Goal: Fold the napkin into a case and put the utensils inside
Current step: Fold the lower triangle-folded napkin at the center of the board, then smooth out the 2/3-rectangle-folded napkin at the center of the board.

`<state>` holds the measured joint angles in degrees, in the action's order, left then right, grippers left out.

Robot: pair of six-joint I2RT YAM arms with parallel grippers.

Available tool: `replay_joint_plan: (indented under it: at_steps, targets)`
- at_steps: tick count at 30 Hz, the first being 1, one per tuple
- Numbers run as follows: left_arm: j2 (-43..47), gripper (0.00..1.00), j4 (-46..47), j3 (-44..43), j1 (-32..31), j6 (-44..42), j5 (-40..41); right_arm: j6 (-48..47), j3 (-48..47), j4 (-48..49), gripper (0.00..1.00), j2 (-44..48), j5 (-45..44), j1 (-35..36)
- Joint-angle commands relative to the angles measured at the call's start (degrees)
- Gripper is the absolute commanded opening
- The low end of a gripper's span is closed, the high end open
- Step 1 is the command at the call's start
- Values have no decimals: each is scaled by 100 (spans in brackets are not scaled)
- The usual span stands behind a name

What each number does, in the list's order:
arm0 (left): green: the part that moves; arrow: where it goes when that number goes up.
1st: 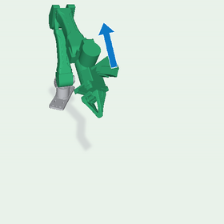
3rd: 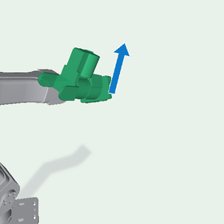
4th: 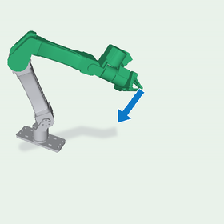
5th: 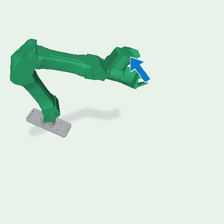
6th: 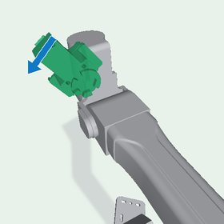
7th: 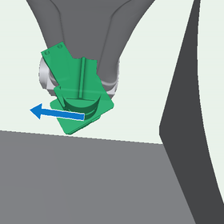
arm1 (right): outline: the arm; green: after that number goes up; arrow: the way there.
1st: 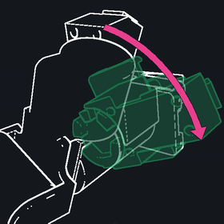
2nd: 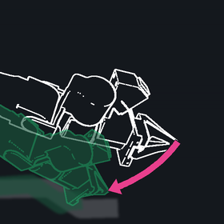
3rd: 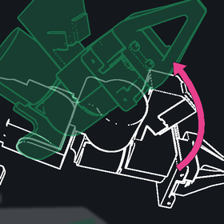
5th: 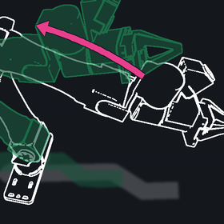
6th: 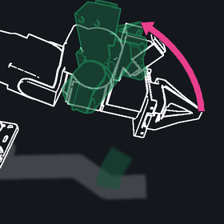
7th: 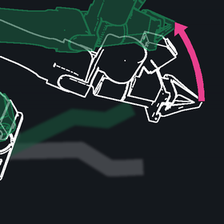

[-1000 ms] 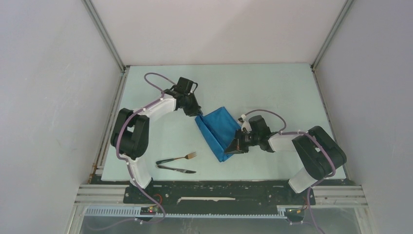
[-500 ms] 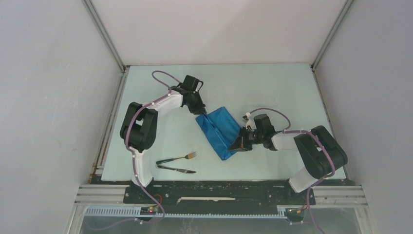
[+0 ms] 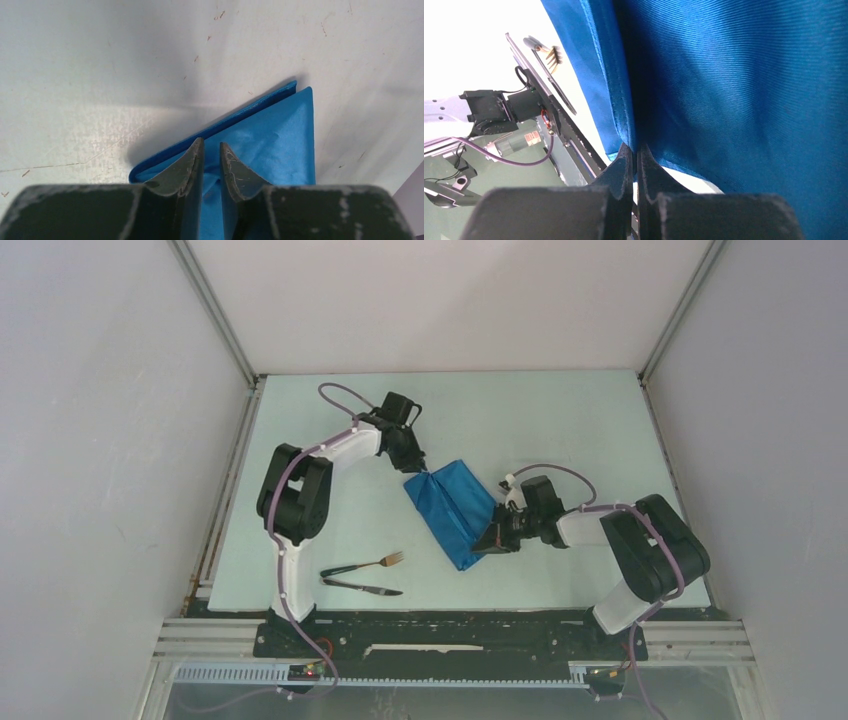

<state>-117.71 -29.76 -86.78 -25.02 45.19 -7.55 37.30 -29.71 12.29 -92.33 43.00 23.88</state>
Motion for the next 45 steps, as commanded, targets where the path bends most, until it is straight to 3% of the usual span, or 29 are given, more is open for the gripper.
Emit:
replay_joint_plan:
  at_steps: [1, 7, 13, 17, 19, 22, 24, 28, 45]
  targets:
    - [-89, 24, 14, -248, -12, 34, 114, -246, -162, -271, 0, -18, -107, -70]
    - [131, 30, -64, -269, -12, -41, 151, -227, -191, -323, 0, -35, -93, -138]
    - [1026, 53, -255, 74, -7, -324, 719, -264, -298, -351, 0, -129, -30, -170]
    - [1624, 55, 39, 753, -9, -342, 676, -319, -410, -444, 0, -165, -13, -190]
    - [1842, 51, 215, 1045, -3, -275, 568, -337, -451, -464, 0, -180, -11, -209]
    - [1990, 32, 697, 1409, -12, -145, 139, -348, -470, -478, 0, -195, 4, -235]
    - [1776, 20, 1035, 1491, -12, 26, -457, -353, -501, -489, 0, -233, 33, -249]
    - [1387, 5, 1601, 1570, -21, 360, -1046, -357, -535, -508, 0, -260, 58, -256]
    - [543, 1, 2446, 1544, 4, 895, -1356, -511, -747, -722, 0, -309, 119, -338]
